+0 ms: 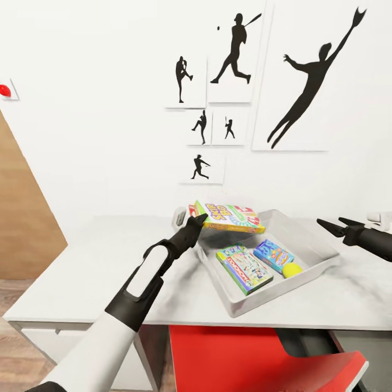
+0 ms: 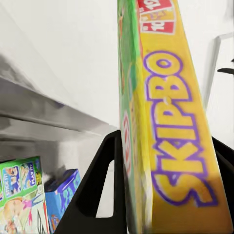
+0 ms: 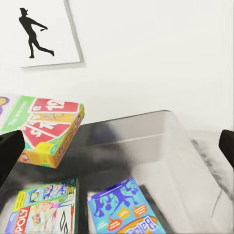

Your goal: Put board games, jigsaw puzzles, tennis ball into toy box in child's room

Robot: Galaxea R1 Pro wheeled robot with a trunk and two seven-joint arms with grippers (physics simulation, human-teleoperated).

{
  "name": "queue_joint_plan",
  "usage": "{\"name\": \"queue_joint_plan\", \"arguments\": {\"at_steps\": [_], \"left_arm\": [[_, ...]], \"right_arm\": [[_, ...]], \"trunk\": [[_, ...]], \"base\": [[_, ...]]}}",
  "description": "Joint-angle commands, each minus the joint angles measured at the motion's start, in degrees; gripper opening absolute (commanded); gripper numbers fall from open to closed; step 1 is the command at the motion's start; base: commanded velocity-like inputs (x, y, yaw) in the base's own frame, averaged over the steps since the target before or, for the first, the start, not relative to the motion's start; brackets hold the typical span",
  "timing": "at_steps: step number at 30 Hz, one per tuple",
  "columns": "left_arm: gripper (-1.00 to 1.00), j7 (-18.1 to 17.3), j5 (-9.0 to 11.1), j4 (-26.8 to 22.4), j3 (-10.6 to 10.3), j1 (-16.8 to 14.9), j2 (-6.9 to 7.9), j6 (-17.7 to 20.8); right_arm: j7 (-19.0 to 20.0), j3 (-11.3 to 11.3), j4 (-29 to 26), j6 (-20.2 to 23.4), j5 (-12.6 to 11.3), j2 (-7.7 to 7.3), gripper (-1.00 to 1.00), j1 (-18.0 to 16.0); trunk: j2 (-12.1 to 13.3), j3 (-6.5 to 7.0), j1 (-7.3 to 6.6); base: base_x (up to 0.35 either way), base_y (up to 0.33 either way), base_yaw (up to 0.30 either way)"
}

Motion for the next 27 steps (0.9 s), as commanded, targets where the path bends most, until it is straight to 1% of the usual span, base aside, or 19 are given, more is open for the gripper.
{"name": "queue_joint_plan", "arguments": {"at_steps": [1, 4, 5, 9, 10, 11, 12, 13, 14, 16, 17, 21, 22, 26, 27], "left_arm": [[-1.0, -1.43, 2.02, 1.67, -0.66, -0.47, -0.04, -0.22], [-1.0, -3.45, 3.76, 3.57, -1.72, -0.94, -0.03, -0.55], [-1.0, -4.68, 4.96, 4.71, -2.28, -1.19, 0.15, -0.44], [-1.0, -5.0, 5.23, 4.91, -2.42, -1.33, 0.14, -0.66], [-1.0, -4.62, 5.22, 4.63, -2.46, -2.39, 0.02, -0.9], [-1.0, -4.5, 5.23, 4.55, -2.48, -2.69, -0.02, -1.1], [-1.0, -2.96, 5.38, 4.25, -3.08, -3.73, -0.21, -5.57], [-1.0, -2.33, 5.36, 4.18, -3.54, -3.85, -0.21, -6.77], [-1.0, -0.62, 5.34, 3.77, -4.62, -4.14, -0.21, -8.85], [-1.0, 0.92, 5.32, 3.35, -5.41, -4.49, -0.21, -10.28], [-1.0, 2.37, 5.26, 3.07, -5.97, -5.13, -0.21, -11.21], [-1.0, 5.04, 5.38, 2.69, -7.04, -6.94, -0.21, -12.25], [-1.0, 6.11, 5.42, 2.65, -7.68, -7.33, -0.21, -12.41], [-1.0, 8.68, 5.57, 3.61, -9.15, -7.96, -0.28, -12.89], [-1.0, 8.71, 5.57, 3.64, -9.18, -7.98, -0.29, -12.9]], "right_arm": [[0.12, -0.05, 0.0, 0.33, -0.14, 0.0, 1.0, -0.06], [0.11, -0.05, 0.0, 0.37, -0.15, -0.05, 1.0, -0.1], [0.1, -0.05, 0.0, 0.43, -0.2, -0.08, 1.0, -0.14], [0.11, -0.05, 0.0, 0.44, -0.22, -0.03, 1.0, -0.1], [0.1, -0.05, 0.0, 0.45, -0.22, -0.01, 1.0, -0.07], [0.11, -0.05, 0.0, 0.45, -0.22, -0.01, 1.0, -0.07], [0.13, -0.05, 0.0, 0.45, -0.22, -0.01, 1.0, -0.08], [0.14, -0.05, 0.0, 0.45, -0.22, -0.01, 1.0, -0.09], [0.14, -0.05, 0.0, 0.45, -0.22, -0.01, 1.0, -0.11], [0.16, -0.05, 0.0, 0.45, -0.22, -0.01, 1.0, -0.11], [0.16, -0.05, 0.0, 0.45, -0.22, -0.01, 1.0, -0.09], [0.18, -0.05, 0.0, 0.45, -0.22, -0.02, 1.0, -0.07], [0.18, -0.05, 0.0, 0.45, -0.22, -0.03, 1.0, -0.07], [0.18, -0.05, 0.0, 0.52, -0.22, -0.06, 1.0, -0.17], [0.18, -0.05, 0.0, 0.54, -0.22, -0.07, 1.0, -0.2]], "trunk": [[-0.04, -0.07, 0.0], [-0.04, -0.11, 0.0], [-0.04, -0.14, 0.0], [-0.04, -0.26, 0.0], [-0.04, -0.3, 0.0], [-0.04, -0.33, 0.0], [-0.04, -0.36, 0.0], [-0.04, -0.39, 0.0], [-0.04, -0.4, 0.0], [-0.04, -0.42, 0.0], [-0.04, -0.43, 0.0], [-0.04, -0.44, 0.0], [-0.04, -0.44, 0.0], [-0.04, -0.44, 0.0], [-0.04, -0.44, 0.0]], "base": [[0.0, 0.0, -0.26], [0.0, 0.0, -0.272], [0.0, 0.0, -0.289], [0.0, 0.0, -0.279], [0.0, 0.0, -0.267], [0.0, 0.0, -0.266], [0.0, 0.0, -0.273], [0.0, 0.0, -0.275], [0.0, 0.0, -0.225], [0.0, 0.0, -0.162], [0.0, 0.0, -0.092], [0.0, 0.0, -0.047], [0.0, 0.0, -0.019], [0.0, 0.0, -0.13], [0.0, 0.0, -0.266]]}}
